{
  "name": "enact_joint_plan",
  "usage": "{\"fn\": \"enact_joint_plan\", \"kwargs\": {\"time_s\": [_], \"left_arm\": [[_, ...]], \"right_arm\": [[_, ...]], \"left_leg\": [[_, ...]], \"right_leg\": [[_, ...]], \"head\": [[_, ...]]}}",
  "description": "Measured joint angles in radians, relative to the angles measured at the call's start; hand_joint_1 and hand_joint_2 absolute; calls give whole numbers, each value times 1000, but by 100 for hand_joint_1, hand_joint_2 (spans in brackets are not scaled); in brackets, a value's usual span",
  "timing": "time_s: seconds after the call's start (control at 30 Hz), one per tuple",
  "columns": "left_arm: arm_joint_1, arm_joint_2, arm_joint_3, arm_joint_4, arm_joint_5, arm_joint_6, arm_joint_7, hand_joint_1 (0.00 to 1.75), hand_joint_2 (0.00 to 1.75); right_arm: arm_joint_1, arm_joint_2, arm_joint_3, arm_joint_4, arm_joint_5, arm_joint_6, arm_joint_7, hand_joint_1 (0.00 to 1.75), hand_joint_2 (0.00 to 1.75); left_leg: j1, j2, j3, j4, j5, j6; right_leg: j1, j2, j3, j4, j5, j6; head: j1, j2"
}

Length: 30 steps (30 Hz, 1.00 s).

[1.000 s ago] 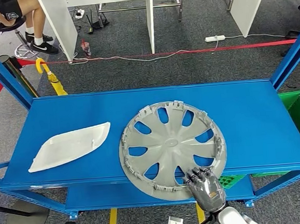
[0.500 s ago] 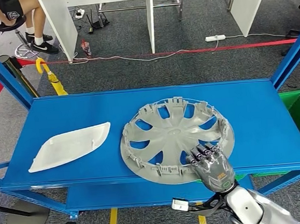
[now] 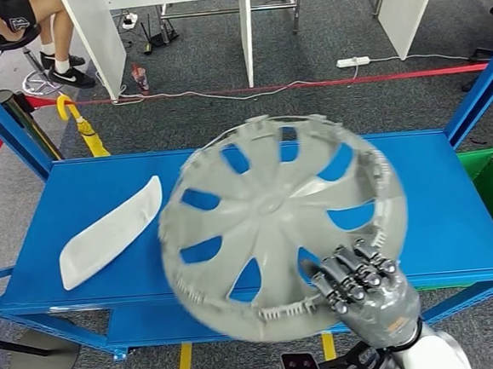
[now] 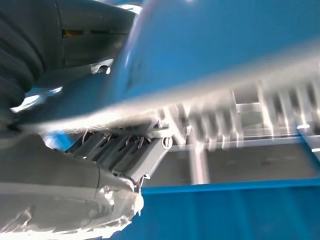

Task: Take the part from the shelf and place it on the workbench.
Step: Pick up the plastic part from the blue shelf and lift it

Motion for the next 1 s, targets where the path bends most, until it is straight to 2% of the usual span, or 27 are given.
{"fn": "enact_joint_plan", "kwargs": {"time_s": [0.17,0.4,0.53,0.77,0.9,1.0], "left_arm": [[-1,0,2,0,-6,16,0,0,175],[-1,0,10,0,-3,23,-3,0,175],[-1,-2,16,0,-2,30,-3,0,175],[-2,-4,31,0,-22,36,-4,0,175],[-4,-5,74,0,-70,29,-10,0,175],[-5,-5,93,0,-75,29,-12,0,175]], "right_arm": [[15,42,-18,-59,1,0,21,175,175],[22,63,-28,-90,1,0,61,175,175],[27,65,-29,-92,1,0,90,175,175],[29,62,-12,-85,1,0,191,175,175],[25,40,35,-66,1,1,293,175,175],[29,33,60,-57,3,1,304,175,175]], "left_leg": [[-1,2,0,0,0,1],[-1,2,0,0,1,1],[-1,2,0,0,1,1],[-2,2,0,1,0,2],[-6,2,-1,2,-3,7],[-10,2,-1,4,-5,13]], "right_leg": [[-1,3,-1,0,3,1],[-1,2,-1,0,2,1],[-1,2,0,0,2,1],[-2,2,0,-1,3,2],[-6,2,1,-2,2,6],[-11,3,1,-3,2,11]], "head": [[-1,0],[0,0],[0,0],[-1,0],[0,0],[-1,0]]}}
